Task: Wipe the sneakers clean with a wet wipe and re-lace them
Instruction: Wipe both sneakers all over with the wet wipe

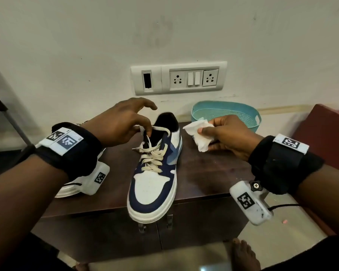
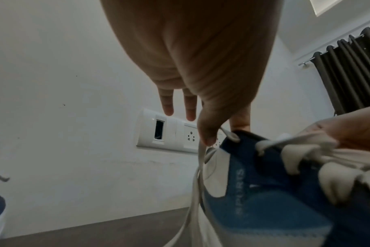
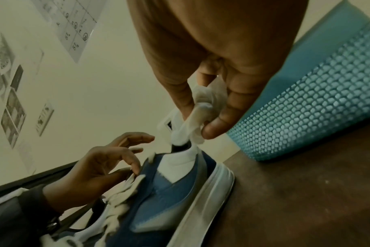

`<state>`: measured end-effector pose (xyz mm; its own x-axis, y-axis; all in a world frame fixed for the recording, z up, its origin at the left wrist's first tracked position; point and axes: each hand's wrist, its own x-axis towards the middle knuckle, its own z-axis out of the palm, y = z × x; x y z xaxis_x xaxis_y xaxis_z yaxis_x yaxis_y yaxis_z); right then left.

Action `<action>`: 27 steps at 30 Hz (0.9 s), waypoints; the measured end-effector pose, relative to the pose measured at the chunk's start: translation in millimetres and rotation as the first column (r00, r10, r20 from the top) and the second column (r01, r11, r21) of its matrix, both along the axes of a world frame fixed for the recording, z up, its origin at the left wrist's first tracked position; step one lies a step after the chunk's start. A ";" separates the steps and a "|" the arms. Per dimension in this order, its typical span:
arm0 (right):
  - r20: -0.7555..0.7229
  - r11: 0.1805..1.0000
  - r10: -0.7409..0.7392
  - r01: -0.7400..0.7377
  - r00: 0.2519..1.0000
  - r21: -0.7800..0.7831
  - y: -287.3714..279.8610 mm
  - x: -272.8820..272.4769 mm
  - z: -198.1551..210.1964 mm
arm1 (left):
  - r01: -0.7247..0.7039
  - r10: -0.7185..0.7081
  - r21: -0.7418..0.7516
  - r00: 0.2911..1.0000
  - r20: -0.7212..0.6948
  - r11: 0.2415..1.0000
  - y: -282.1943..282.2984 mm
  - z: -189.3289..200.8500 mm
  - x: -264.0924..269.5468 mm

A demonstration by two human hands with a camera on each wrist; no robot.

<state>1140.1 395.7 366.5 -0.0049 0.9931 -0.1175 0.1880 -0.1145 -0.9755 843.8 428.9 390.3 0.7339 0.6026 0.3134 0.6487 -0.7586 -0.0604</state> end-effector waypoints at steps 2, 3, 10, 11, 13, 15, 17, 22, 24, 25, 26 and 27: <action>0.084 0.995 -0.022 0.014 0.996 0.097 7.0 0.6 3.0 | -0.035 0.035 -0.059 0.999 0.002 0.998 -1.7 -2.5 -1.2; 0.132 0.990 -0.031 0.012 0.991 0.141 10.3 0.1 4.9 | -0.045 0.046 -0.116 0.999 0.007 0.992 -4.9 -2.9 -1.5; 0.237 0.961 -0.056 -0.011 0.970 0.275 27.6 -11.5 14.0 | -0.136 0.205 -0.267 0.946 0.252 0.954 -35.0 14.0 13.6; 0.242 0.960 -0.061 -0.010 0.968 0.281 28.7 -12.7 15.0 | -0.185 0.254 -0.275 0.937 0.241 0.943 -35.5 15.9 19.2; 0.257 0.954 -0.071 -0.010 0.964 0.301 29.4 -13.7 17.3 | -0.255 0.306 -0.283 0.940 0.151 0.924 -33.3 18.4 31.5; 0.279 0.945 -0.084 -0.013 0.957 0.327 29.2 -13.8 19.7 | -0.311 0.320 -0.265 0.947 -0.007 0.913 -28.6 19.6 42.8; 0.292 0.933 -0.106 -0.007 0.951 0.361 28.9 -13.3 23.6 | -0.366 0.325 -0.250 0.927 -0.189 0.897 -22.1 20.5 53.3; 0.304 0.923 -0.098 -0.028 0.948 0.384 25.9 -9.6 28.9 | -0.502 0.372 -0.141 0.775 -0.512 0.853 -15.8 13.6 87.6; 0.301 0.923 -0.088 -0.035 0.950 0.383 22.9 -7.5 29.9 | -0.513 0.354 -0.164 0.758 -0.548 0.843 -14.7 13.6 98.0; 0.292 0.921 -0.089 -0.033 0.952 0.387 21.5 -5.4 31.1 | -0.504 0.337 -0.180 0.763 -0.552 0.845 -14.5 16.3 102.2; 0.284 0.920 -0.089 -0.030 0.955 0.392 20.6 -3.6 32.2 | -0.487 0.317 -0.189 0.770 -0.554 0.853 -15.1 19.1 104.7; 0.275 0.917 -0.090 -0.028 0.957 0.397 19.3 -1.2 33.9 | -0.466 0.298 -0.186 0.775 -0.558 0.865 -16.4 22.1 107.0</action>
<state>1138.8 415.0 400.4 0.0015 0.9569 0.2905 0.4641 0.2567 -0.8478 950.8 412.4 412.4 0.4213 0.8663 -0.2683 0.8305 -0.4874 -0.2697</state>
